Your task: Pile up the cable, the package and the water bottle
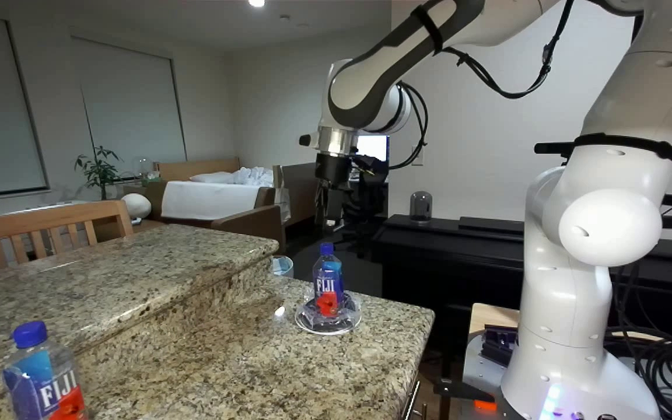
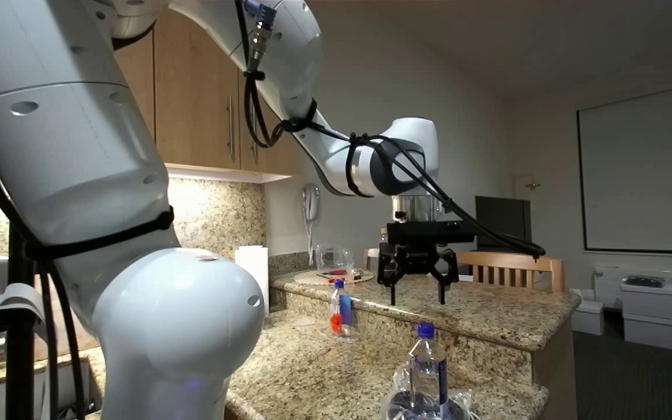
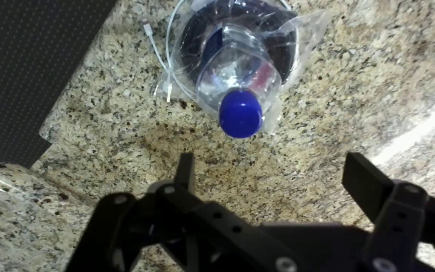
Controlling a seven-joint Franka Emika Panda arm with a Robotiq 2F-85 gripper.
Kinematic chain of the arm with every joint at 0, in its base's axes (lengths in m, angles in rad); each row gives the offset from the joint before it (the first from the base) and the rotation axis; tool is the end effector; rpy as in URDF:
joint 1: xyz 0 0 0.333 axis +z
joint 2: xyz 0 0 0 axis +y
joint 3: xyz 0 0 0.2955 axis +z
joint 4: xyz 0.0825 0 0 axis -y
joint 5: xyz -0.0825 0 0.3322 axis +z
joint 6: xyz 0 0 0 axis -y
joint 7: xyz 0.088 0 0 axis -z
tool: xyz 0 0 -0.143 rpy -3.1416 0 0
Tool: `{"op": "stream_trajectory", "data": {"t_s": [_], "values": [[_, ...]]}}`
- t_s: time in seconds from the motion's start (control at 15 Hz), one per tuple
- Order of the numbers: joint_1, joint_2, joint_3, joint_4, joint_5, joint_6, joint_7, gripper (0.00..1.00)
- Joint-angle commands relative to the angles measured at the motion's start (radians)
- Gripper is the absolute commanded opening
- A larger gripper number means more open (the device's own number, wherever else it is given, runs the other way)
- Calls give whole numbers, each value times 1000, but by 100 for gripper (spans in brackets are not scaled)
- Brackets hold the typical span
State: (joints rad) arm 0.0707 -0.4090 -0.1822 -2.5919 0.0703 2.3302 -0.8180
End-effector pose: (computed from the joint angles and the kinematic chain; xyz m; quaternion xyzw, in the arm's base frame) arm 0.3840 -0.0378 0.3829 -0.9400 -0.3279 -0.0904 0.0258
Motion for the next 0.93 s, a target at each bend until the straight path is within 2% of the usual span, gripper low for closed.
{"op": "stream_trajectory", "data": {"t_s": [0.0,0.27,0.47,0.53,0.6,0.87], "values": [[-17,-35,54,58,-39,-159,83,100],[-23,-34,147,134,-119,-249,327,100],[-2,-28,193,161,-145,-283,469,100],[5,-26,203,161,-138,-282,496,100],[13,-27,174,153,-122,-259,433,100],[18,-26,174,153,-121,-259,441,100]]}}
